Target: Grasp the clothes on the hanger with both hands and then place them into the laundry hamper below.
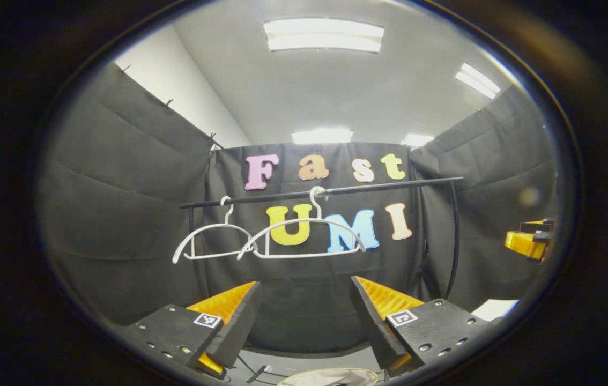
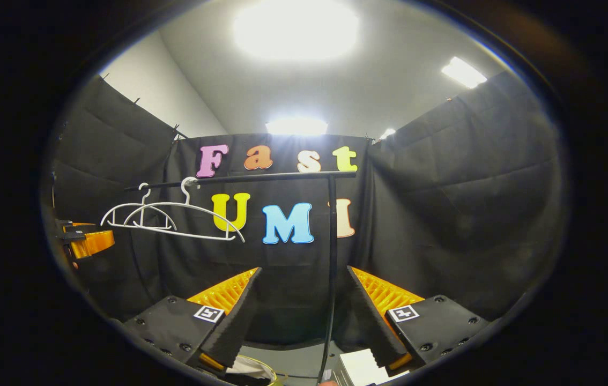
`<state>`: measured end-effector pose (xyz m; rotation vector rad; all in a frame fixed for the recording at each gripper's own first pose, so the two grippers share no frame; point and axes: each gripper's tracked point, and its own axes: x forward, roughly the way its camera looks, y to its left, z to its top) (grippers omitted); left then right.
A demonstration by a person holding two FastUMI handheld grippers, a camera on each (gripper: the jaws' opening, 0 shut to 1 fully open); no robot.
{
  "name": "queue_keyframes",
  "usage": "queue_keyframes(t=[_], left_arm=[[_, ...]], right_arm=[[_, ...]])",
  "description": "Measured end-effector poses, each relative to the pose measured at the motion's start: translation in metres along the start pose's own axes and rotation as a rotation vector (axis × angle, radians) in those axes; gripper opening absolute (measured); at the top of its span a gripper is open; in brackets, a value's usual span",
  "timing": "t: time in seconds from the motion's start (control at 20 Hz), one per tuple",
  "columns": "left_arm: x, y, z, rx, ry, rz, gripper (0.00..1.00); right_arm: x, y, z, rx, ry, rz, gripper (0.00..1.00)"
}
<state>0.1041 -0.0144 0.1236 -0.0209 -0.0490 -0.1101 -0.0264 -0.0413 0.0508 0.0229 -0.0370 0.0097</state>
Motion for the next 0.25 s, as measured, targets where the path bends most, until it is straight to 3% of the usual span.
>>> queue_keyframes(t=[0.2,0.25], left_arm=[[0.0014,0.0033,-0.0008,-0.009,-0.002,0.007,0.96],[0.0001,0.0054,-0.0015,-0.008,-0.003,0.01,0.96]], right_arm=[[0.0033,-0.0022,0.0014,-0.006,-0.005,-0.008,0.95],[0.0034,-0.002,0.0016,-0.005,-0.007,-0.009,0.92]])
